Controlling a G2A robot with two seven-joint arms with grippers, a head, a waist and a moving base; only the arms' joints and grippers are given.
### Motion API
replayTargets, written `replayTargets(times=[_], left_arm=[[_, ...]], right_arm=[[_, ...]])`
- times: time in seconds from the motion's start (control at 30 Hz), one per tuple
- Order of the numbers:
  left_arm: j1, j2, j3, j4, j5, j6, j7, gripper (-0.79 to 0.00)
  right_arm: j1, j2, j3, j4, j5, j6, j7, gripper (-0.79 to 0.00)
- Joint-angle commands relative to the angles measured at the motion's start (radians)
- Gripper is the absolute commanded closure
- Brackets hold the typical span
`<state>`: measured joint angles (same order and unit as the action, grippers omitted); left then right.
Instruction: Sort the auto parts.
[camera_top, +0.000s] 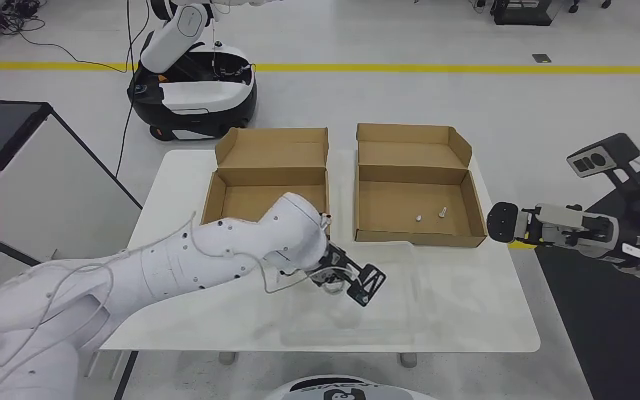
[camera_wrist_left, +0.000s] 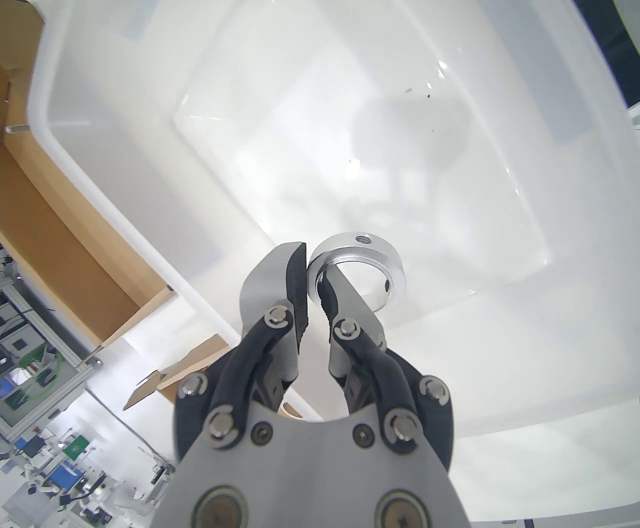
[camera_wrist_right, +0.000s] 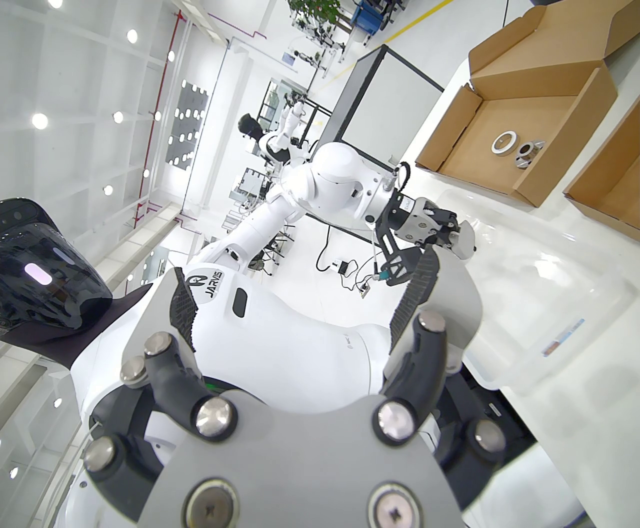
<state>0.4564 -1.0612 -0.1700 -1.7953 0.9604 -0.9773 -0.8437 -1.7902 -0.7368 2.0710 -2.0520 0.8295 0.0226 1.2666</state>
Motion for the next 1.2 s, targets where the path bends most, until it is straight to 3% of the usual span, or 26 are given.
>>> replayTargets(times=[0.0, 0.27, 0.47, 0.7, 1.17], left_arm=[[-0.017, 0.006, 0.0, -0.028, -0.029, 0.027, -0.027, 0.0], [-0.085, 0.037, -0.029, -0.138, -0.096, 0.124, -0.116, 0.0], [-0.055, 0.064, -0.122, -0.179, -0.017, 0.198, -0.016, 0.0], [0.059, 0.132, -0.28, -0.17, 0.138, 0.281, 0.196, 0.0], [0.334, 0.277, -0.594, -0.152, 0.302, 0.171, 0.554, 0.0]], right_arm=[[0.0, 0.0, 0.0, 0.0, 0.0, 0.0, 0.0, -0.785], [0.0, 0.0, 0.0, 0.0, 0.0, 0.0, 0.0, -0.785], [0.0, 0.0, 0.0, 0.0, 0.0, 0.0, 0.0, -0.785], [0.0, 0.0, 0.0, 0.0, 0.0, 0.0, 0.0, -0.785], [0.0, 0.0, 0.0, 0.0, 0.0, 0.0, 0.0, -0.785]])
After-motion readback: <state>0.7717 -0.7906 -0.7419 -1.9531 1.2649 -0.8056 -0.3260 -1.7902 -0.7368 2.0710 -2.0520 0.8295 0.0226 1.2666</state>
